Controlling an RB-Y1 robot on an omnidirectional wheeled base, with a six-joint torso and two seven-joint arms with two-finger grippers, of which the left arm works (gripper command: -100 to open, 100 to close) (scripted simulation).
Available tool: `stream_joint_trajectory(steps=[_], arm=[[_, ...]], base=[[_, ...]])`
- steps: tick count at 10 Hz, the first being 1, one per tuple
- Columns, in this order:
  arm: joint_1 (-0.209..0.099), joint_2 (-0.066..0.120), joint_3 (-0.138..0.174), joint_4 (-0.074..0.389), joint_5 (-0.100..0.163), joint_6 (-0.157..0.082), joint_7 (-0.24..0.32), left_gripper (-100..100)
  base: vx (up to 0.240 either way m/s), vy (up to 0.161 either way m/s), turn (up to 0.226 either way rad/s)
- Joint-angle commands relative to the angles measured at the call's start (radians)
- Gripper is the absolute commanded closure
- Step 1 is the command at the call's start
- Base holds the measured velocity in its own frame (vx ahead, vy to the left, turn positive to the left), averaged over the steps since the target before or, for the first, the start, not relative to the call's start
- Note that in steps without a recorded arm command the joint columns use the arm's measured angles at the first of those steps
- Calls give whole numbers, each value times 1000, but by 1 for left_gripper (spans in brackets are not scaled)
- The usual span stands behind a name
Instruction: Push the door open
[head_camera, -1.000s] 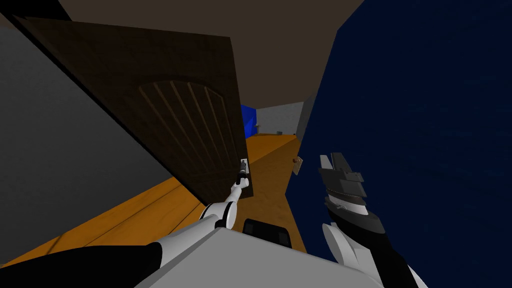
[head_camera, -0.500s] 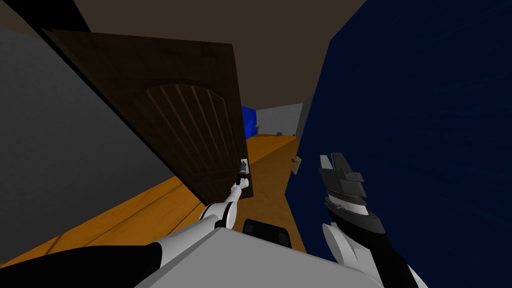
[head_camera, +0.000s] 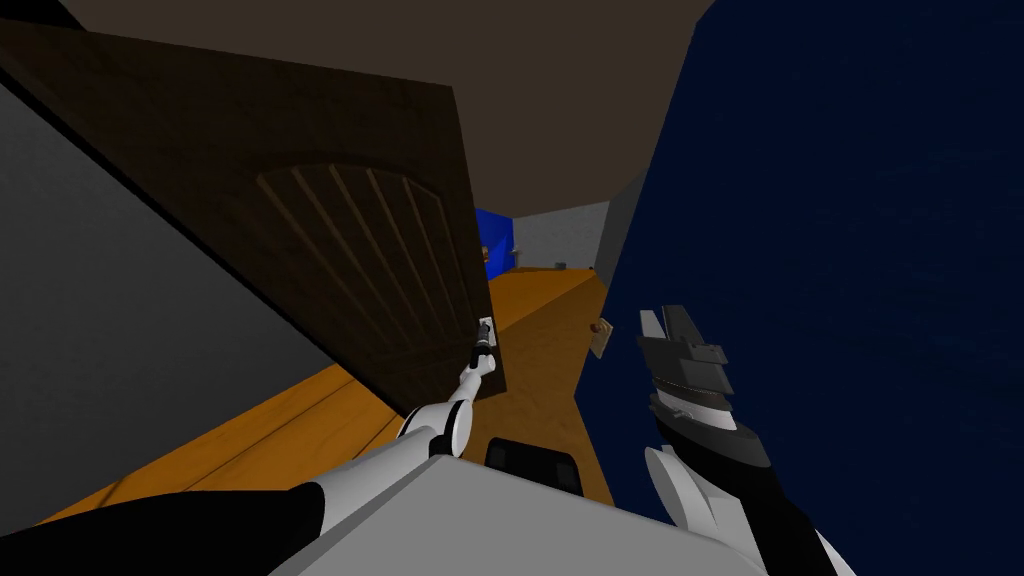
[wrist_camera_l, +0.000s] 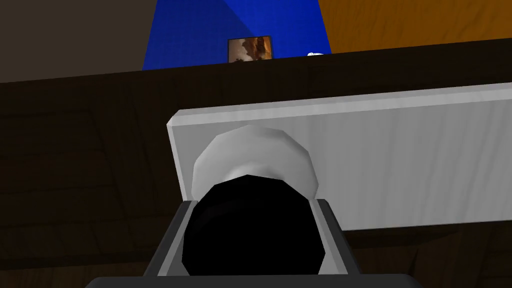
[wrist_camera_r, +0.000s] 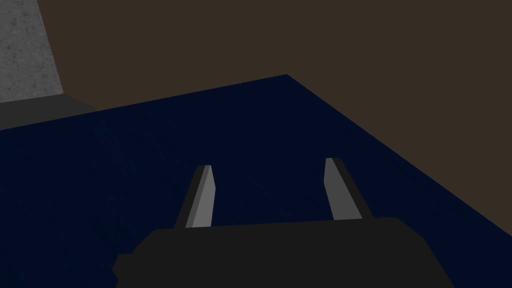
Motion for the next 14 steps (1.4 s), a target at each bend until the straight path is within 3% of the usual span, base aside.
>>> stream_joint_trajectory(steps=[1,2,3,6,9,10,11,13,14], arm=[[-2,18,32,-8,12,-17,-21,100],[-2,18,32,-8,12,-17,-21,100],[-32,34,34,53,9,-44,-19,-100],[-53,30,47,78,7,-57,-29,-100],[-83,-24,66,114,4,-74,-42,-100],[-83,-24,66,114,4,-74,-42,-100],[-90,-49,70,122,3,-78,-45,-100],[-93,-59,72,125,2,-80,-46,-100],[-89,-53,70,123,2,-80,-43,-100]], base=[[201,39,149],[149,37,103],[-47,44,119],[-167,53,60],[-207,-107,68],[-101,-124,17],[-71,-138,-22],[-26,-142,-12],[-2,-73,2]])
